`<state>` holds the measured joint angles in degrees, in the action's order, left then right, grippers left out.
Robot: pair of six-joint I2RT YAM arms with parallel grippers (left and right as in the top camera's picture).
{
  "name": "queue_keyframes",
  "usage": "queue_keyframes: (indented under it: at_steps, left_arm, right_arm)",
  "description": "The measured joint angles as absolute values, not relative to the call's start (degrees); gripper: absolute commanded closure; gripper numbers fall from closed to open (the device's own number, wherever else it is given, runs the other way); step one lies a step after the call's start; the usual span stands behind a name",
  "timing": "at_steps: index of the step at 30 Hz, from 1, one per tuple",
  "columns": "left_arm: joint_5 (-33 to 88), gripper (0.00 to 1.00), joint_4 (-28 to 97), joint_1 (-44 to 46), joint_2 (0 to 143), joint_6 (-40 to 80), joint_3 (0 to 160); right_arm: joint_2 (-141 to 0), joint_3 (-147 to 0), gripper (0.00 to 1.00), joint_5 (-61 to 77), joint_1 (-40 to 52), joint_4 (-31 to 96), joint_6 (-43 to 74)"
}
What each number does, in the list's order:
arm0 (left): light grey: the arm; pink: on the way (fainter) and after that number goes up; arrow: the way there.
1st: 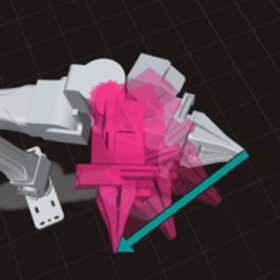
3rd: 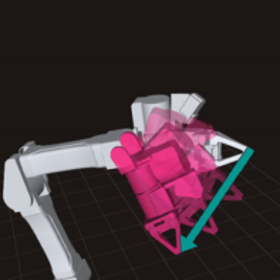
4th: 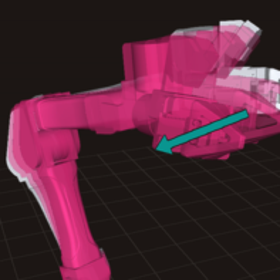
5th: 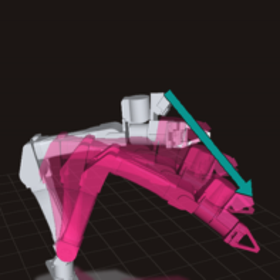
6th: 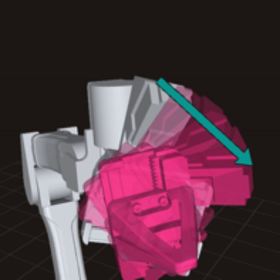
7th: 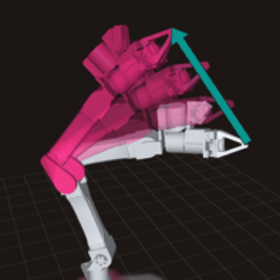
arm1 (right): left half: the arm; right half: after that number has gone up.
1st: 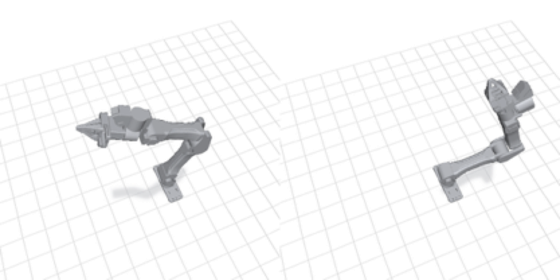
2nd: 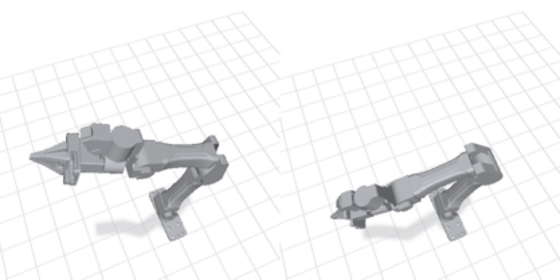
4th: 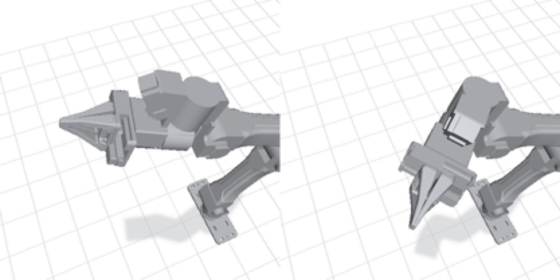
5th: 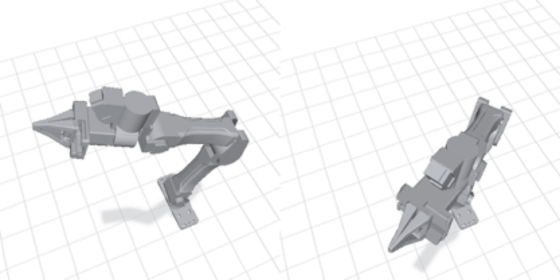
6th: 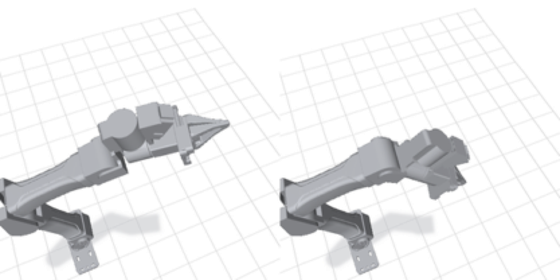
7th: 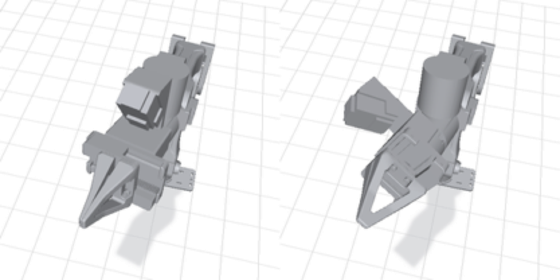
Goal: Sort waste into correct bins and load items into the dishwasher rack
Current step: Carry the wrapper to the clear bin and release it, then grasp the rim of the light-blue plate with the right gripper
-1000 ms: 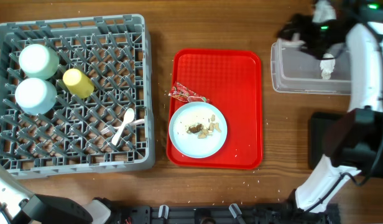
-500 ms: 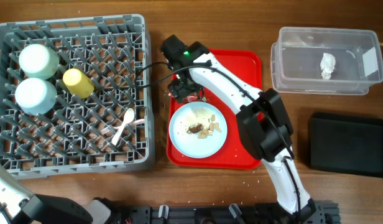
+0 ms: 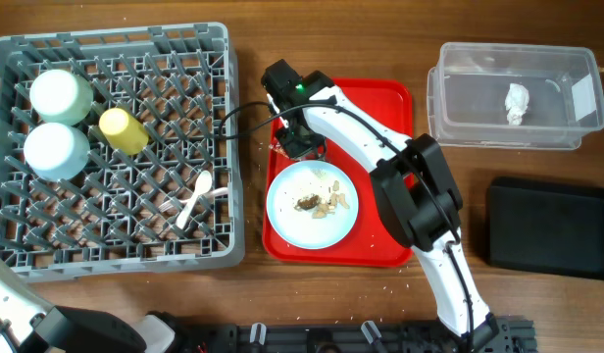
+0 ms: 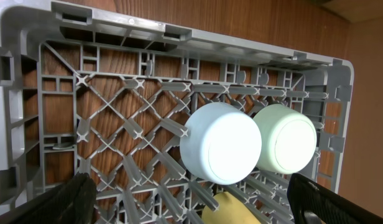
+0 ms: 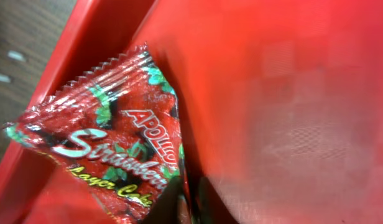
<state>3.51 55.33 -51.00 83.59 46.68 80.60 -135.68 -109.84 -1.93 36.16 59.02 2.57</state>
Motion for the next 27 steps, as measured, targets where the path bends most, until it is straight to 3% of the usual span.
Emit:
queue_keyframes:
  at_steps: [7,14,15,16,17,22,27]
  left_arm:
    - [3.5,0.00,55.3,-51.0,83.6,46.7,80.6]
    - [3.5,0.00,55.3,-51.0,83.6,46.7,80.6]
    - [3.5,0.00,55.3,-51.0,83.6,46.7,80.6]
    - [3.5,0.00,55.3,-51.0,83.6,46.7,80.6]
    - [3.5,0.00,55.3,-51.0,83.6,46.7,80.6]
    - [3.5,0.00,55.3,-51.0,83.6,46.7,80.6]
    - [3.5,0.00,55.3,-51.0,83.6,46.7,80.6]
  right_arm:
    - [-135.5,-114.7,0.96,-10.1,30.0,65.3,13.0]
    - [-116.6,-118.9,0.94,2.7,-0.2,67.9,24.3]
    - [-114.6,-119.4,0.79,3.3,-5.9,69.7,27.9]
    - [-114.4,-119.4,0.43,3.4,-10.5,70.8,30.6]
    - [-114.5,-119.0,0.00,3.6,-13.0,70.9,32.0]
    - [-115.6,-114.0,0.00,5.1,-18.0,70.5,30.5]
    - [-115.7,-113.8,0.02,30.9,-16.9,76.6,11.9]
